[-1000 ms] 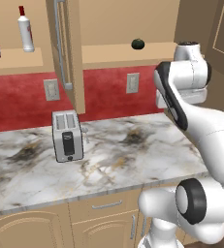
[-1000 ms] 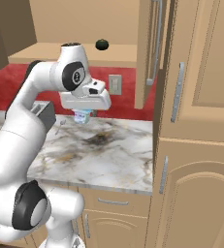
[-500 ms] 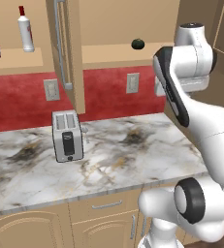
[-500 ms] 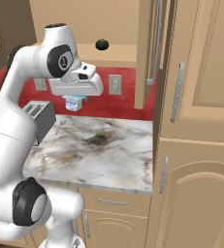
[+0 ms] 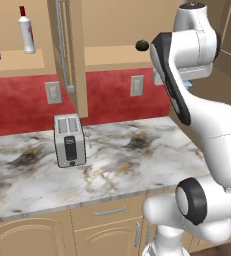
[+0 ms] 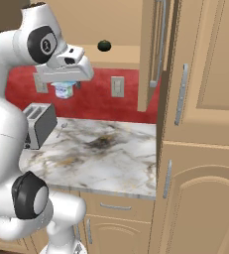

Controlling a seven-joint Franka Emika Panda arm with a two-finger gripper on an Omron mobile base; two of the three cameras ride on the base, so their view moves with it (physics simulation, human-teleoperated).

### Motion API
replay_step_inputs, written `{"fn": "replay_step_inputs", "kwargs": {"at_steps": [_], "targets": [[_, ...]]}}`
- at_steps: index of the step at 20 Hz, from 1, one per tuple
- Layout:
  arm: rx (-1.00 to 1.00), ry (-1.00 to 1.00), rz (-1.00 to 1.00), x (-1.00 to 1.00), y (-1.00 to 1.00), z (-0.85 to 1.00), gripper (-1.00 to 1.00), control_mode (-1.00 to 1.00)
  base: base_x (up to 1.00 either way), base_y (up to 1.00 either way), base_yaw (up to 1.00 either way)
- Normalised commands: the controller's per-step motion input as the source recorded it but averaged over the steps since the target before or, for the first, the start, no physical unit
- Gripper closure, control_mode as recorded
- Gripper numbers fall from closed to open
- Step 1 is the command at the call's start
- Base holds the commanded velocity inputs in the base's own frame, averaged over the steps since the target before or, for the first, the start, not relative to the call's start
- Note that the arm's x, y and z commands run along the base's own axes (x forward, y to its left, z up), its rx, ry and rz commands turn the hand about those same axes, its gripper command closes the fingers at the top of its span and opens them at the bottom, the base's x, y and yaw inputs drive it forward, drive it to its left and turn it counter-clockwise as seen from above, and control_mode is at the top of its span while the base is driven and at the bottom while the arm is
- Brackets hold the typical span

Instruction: Pick the jam and yogurt from the counter and place them in the cabinets closest to them.

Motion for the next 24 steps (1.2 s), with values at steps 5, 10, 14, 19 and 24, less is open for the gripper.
{"fn": "replay_step_inputs", "kwargs": {"at_steps": [5, 10, 14, 19, 24], "targets": [[-0.02, -0.06, 0.0, 0.0, 0.17, 0.32, 1.0, -1.0, 0.0, 0.0, 0.0], [0.0, -0.08, 0.0, -0.02, 0.0, 0.04, 1.0, -1.0, 0.0, 0.0, 0.0], [0.0, -0.17, 0.0, 0.0, 0.0, 0.1, 1.0, -1.0, 0.0, 0.0, 0.0], [0.0, -0.18, 0.0, 0.0, 0.01, 0.08, 1.0, -1.0, 0.0, 0.0, 0.0], [0.0, -0.13, 0.0, 0.09, 0.13, 0.08, 1.0, -1.0, 0.0, 0.0, 0.0]]}}
